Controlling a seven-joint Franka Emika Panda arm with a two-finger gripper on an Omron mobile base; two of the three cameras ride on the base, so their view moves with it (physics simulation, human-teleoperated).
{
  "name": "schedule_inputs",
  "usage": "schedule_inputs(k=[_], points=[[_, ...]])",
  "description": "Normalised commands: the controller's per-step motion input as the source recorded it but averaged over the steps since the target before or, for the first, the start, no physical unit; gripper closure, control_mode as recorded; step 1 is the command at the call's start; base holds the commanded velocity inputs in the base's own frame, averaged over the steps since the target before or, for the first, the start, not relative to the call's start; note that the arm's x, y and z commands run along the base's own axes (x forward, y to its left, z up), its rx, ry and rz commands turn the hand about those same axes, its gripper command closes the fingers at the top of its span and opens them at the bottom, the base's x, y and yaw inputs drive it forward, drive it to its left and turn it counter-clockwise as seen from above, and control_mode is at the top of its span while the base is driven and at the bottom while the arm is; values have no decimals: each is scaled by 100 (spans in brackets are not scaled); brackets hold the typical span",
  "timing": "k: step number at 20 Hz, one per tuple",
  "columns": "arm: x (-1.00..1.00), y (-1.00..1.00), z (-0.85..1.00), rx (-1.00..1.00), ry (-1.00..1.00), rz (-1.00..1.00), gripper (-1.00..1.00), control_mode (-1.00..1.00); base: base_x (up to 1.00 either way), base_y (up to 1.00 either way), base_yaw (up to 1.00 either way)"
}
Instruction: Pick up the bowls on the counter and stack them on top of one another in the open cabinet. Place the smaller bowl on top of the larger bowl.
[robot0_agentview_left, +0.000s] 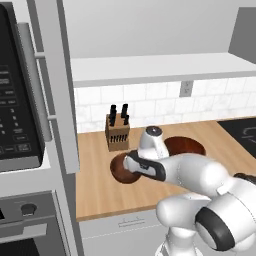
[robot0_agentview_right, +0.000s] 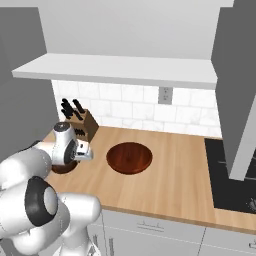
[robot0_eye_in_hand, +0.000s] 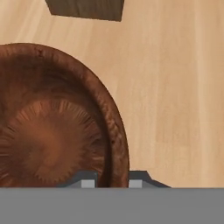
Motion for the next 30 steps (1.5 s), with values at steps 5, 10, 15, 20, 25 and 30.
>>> schedule_inputs(k=[5,10,15,20,25,30], points=[[2,-92,67,16,-6,-16,100,-100,0,0,0],[17,-97,67,24,0,-18,100,-100,0,0,0],[38,-85,56,12,0,-19,100,-100,0,0,0],[42,-76,0,0,5,-22,100,-100,0,0,0],[23,-66,-26,0,4,-15,100,-100,0,0,0],[-4,-23,-46,3,2,0,100,-100,0,0,0]])
